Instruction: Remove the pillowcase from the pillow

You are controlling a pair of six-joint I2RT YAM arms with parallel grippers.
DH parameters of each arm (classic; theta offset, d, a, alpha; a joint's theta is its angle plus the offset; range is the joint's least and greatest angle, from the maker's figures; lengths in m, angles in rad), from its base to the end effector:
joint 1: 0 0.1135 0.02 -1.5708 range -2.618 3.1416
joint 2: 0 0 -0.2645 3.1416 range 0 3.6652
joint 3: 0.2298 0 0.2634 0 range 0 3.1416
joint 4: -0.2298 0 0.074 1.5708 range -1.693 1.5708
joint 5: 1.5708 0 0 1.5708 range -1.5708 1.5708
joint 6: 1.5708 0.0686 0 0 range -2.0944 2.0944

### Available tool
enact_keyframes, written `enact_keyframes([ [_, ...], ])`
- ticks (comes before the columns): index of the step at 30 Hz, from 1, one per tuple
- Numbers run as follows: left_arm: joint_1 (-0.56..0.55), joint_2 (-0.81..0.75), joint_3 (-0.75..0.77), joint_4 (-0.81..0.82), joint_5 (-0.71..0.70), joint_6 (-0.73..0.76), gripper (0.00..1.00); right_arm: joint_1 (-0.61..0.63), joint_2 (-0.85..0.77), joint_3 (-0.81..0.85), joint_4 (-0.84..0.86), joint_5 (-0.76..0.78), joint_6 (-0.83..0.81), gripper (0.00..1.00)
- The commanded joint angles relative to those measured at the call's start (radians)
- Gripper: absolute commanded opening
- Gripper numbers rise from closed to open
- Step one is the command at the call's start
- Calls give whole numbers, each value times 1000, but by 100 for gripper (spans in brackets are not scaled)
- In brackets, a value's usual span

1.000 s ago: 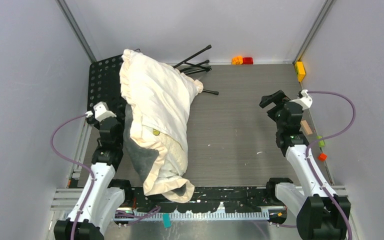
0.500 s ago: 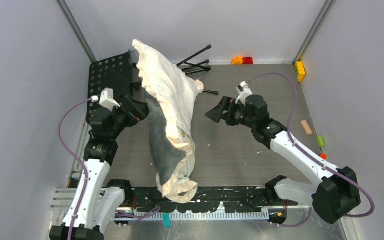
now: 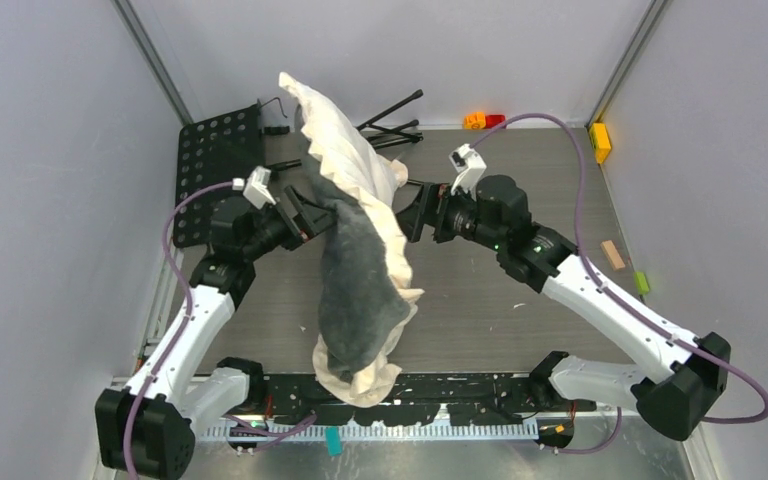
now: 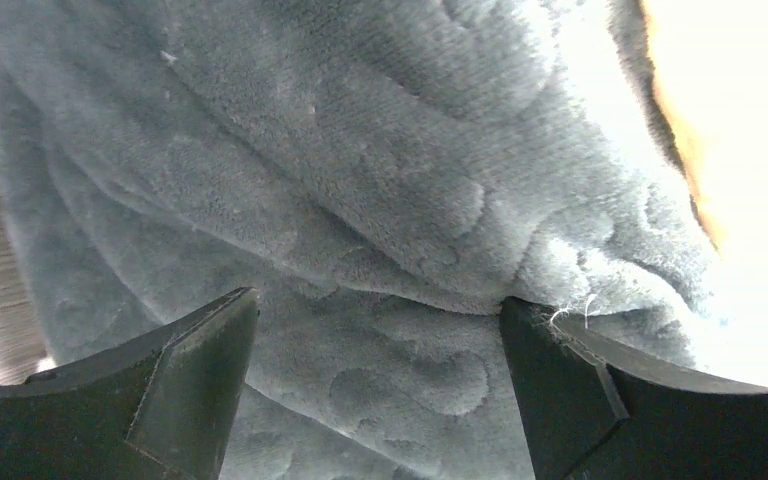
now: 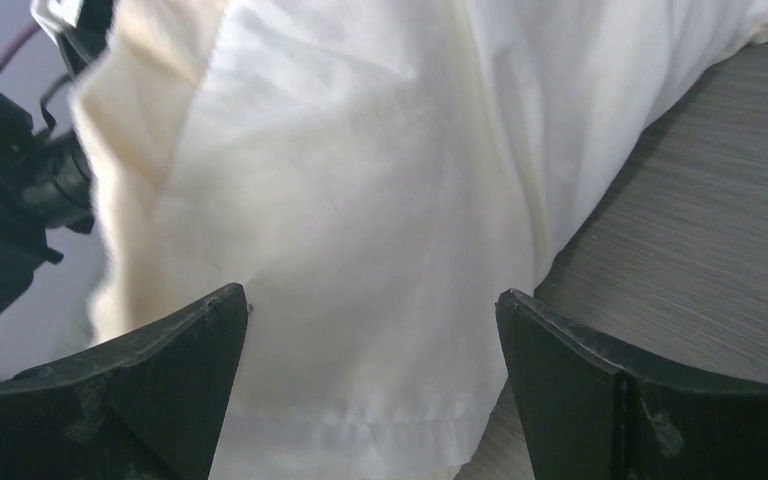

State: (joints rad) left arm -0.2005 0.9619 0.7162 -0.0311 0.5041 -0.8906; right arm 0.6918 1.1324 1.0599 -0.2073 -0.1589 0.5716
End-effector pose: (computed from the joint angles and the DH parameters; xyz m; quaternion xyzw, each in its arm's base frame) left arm 0.2492 -0.0845 0.2896 -0.1199 0.7780 -0.4730 0.3958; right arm 0.2273 0.2023 0.3551 -0.0955 0.7920 0.4053 0.4465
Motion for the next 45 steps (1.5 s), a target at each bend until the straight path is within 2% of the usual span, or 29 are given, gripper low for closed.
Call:
enact_keyframes([
  [1,-143,52,63,80,-16,10,92,0,-79,107,-193,221,-40,99],
  [6,-272,130,80,38,-42,100,91,-1,-247,60,-345,558,-24,99],
  [9,-278,141,115,-156,-62,205,90,-1,-348,-1,-354,674,-39,99],
  [12,-278,42,127,-287,-169,304,91,-2,-374,-10,-381,674,-55,99],
  [16,-278,-101,162,-447,-356,394,95,-1,-316,35,-460,627,-62,99],
  [20,-278,-150,224,-614,-421,451,96,-1,-252,42,-527,622,-42,99],
  [23,-278,-167,229,-668,-415,450,96,-2,-197,29,-569,627,4,99],
  [29,-278,-192,152,-648,-302,418,96,-2,-118,-12,-679,635,139,100],
  [34,-278,-155,80,-589,-141,352,92,-1,-148,-123,-706,518,222,100],
  [40,-279,-79,-50,-482,-21,294,90,-1,-322,-328,-645,452,370,100],
  [44,-280,-48,-147,-319,72,206,89,-2,-301,-408,-553,378,381,98],
  [45,-280,-48,-182,-255,89,179,89,-1,-279,-418,-501,316,353,94],
])
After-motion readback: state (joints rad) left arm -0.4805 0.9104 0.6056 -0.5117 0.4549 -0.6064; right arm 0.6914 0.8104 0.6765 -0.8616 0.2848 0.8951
